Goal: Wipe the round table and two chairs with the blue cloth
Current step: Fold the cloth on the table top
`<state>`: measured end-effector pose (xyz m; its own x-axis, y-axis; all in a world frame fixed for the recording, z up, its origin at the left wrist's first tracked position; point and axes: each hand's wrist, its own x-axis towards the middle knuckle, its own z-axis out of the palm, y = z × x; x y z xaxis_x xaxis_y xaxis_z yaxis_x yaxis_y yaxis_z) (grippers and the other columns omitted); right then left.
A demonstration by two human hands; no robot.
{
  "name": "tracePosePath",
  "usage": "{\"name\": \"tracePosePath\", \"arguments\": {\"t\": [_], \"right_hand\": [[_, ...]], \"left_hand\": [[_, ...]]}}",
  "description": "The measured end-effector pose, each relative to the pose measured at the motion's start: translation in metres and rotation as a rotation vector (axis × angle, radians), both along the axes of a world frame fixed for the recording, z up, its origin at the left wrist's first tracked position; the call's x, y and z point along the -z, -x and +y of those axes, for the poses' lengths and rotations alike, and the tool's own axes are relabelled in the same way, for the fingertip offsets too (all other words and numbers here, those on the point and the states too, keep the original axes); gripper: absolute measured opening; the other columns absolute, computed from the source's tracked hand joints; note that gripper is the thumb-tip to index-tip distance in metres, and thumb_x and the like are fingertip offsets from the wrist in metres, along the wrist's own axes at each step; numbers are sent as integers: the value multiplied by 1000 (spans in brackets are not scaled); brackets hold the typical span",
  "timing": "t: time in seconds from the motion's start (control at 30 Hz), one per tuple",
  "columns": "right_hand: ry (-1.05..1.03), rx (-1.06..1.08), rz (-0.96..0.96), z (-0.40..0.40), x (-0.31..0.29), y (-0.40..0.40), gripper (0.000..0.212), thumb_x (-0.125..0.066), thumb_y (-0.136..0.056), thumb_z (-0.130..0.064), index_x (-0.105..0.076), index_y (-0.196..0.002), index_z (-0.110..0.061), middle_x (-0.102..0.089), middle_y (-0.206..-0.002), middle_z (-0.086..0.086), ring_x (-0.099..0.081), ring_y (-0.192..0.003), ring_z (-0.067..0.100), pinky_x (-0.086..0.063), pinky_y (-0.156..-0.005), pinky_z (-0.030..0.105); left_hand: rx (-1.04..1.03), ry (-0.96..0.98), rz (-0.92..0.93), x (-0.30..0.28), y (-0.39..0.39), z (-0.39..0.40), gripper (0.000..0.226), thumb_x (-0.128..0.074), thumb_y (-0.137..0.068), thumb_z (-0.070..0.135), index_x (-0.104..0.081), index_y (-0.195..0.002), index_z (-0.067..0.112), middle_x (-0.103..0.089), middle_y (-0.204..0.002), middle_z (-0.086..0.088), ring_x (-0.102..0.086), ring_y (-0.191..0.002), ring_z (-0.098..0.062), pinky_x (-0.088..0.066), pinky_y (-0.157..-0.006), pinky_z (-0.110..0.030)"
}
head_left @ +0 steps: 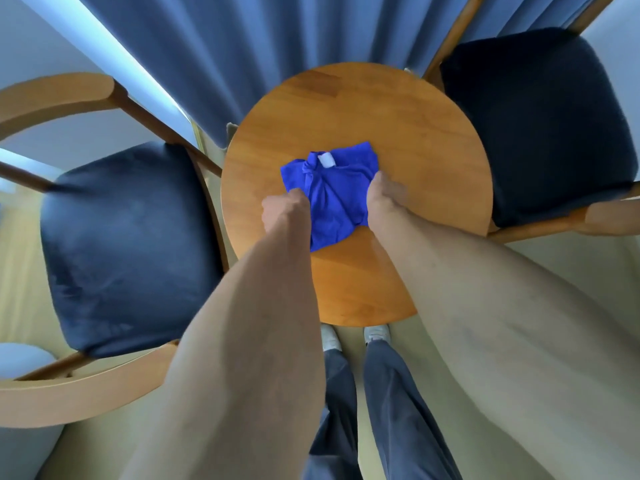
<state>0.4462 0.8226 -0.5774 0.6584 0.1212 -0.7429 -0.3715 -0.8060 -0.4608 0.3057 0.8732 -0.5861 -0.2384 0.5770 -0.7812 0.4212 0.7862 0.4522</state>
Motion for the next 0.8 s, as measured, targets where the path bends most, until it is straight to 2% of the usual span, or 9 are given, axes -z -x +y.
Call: {"name": "tracePosePath", "arguments": {"t": [0.07, 0.13, 0.27, 0.33, 0.47, 0.53, 0.63, 0.7, 0.8], "right_hand": [[176, -67, -106, -23, 14, 2, 40, -54, -90, -36, -61, -118, -9, -66, -114, 5, -64, -102, 26, -48, -82, 30], [233, -108, -133, -42, 24, 8, 45, -62, -78, -47, -60, -104, -10, -68, -104, 6, -66, -90, 29, -53, -80, 35], [138, -109, -85, -44, 32, 15, 69, -68, -75, -63, -58, -119, -10, -68, -105, 5, -67, -88, 27, -50, -74, 32], [141, -87, -92, -40, 31, 19, 65, -71, -78, -54, -56, -122, -9, -67, -105, 6, -64, -80, 23, -43, -63, 27], [118, -12, -249, -42, 32, 30, 57, -66, -87, -38, -47, -130, -7, -62, -120, 11, -63, -99, 29, -37, -72, 29], [94, -3, -390, -45, 29, 33, 39, -57, -92, -29, -54, -122, -5, -62, -120, 12, -61, -105, 30, -35, -74, 30], [7, 15, -390, -49, 26, 25, 29, -46, -97, -23, -62, -111, -3, -66, -114, 16, -59, -106, 32, -35, -82, 29], [-28, 63, -254, -53, 25, 14, 33, -43, -99, -31, -61, -110, -6, -64, -111, 14, -58, -96, 32, -40, -79, 33], [-56, 84, -165, -59, 24, 10, 48, -51, -91, -56, -61, -106, -12, -61, -100, 1, -57, -83, 20, -36, -66, 27]], "left_hand": [[-9, 77, 94, 13, 8, -15, 47, -62, -78, 43, -62, -113, 12, -67, -111, -8, -66, -96, -30, -55, -87, -38], [-1, 85, 65, 23, 8, -30, 51, -68, -71, 48, -59, -105, 11, -66, -103, -6, -63, -85, -29, -53, -79, -34], [37, 98, 37, 31, -3, -44, 54, -75, -68, 47, -48, -102, 13, -57, -94, -3, -58, -76, -27, -48, -71, -33], [54, 107, 70, 27, -9, -47, 43, -72, -69, 41, -51, -94, 12, -59, -86, -3, -58, -69, -24, -50, -68, -32], [116, -121, 222, 13, -16, -58, 37, -56, -70, 21, -55, -104, 9, -57, -78, 1, -60, -79, -28, -51, -71, -34], [123, -145, -37, 0, -25, -57, 31, -58, -72, 19, -58, -102, 12, -54, -72, 6, -57, -73, -24, -47, -66, -29], [173, 150, -443, -24, -43, -51, 21, -54, -83, 14, -69, -99, 14, -74, -83, -3, -69, -61, -19, -46, -62, -26], [195, 100, -352, -23, -47, -47, 22, -48, -87, 9, -70, -92, 12, -76, -94, -9, -71, -68, -22, -49, -64, -27], [118, -109, 153, -11, -32, -45, 17, -48, -85, 14, -62, -94, 10, -66, -102, -12, -64, -88, -32, -51, -77, -34]]}}
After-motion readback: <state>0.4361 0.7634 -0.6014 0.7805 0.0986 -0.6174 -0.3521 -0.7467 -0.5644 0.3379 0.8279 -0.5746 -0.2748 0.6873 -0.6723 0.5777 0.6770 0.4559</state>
